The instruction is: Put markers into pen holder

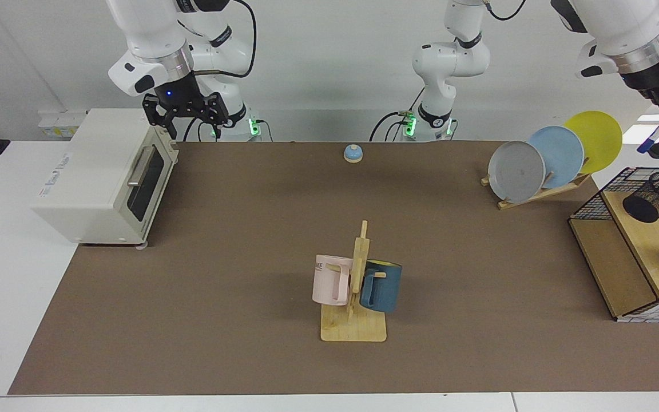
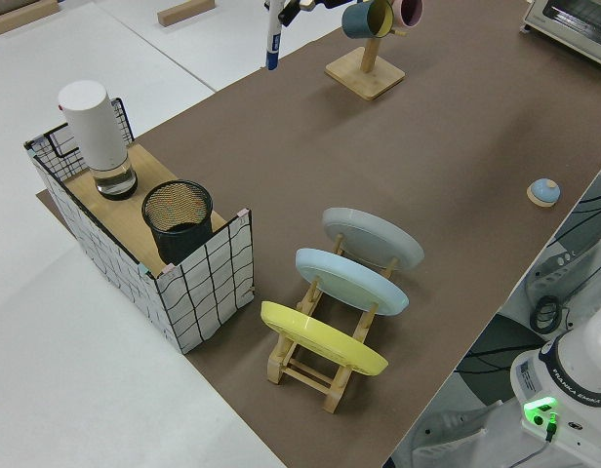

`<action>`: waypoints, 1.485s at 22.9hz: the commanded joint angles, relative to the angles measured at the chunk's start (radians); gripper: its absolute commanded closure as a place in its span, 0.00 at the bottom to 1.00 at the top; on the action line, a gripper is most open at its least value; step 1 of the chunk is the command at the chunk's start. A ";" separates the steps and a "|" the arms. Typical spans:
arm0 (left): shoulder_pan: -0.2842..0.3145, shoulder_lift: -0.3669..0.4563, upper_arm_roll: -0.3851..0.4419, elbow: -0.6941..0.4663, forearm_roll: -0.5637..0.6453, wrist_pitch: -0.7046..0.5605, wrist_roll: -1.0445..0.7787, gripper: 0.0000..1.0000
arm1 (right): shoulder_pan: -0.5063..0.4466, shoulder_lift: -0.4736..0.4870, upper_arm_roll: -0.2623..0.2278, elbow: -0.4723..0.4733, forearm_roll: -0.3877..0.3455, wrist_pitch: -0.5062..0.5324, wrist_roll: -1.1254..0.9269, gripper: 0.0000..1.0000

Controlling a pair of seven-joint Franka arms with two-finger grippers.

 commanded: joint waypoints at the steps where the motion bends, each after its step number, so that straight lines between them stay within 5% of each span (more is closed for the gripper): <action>1: 0.050 0.019 -0.005 0.026 0.032 0.063 0.050 1.00 | -0.009 0.035 0.006 0.053 -0.013 -0.032 -0.013 0.00; 8: 0.114 0.027 -0.005 0.026 0.037 0.139 0.113 1.00 | -0.015 0.038 0.004 0.041 -0.013 -0.007 -0.011 0.00; 34: 0.192 0.053 -0.001 0.020 0.019 0.215 0.234 1.00 | -0.047 0.030 0.004 0.018 0.007 0.068 0.021 0.00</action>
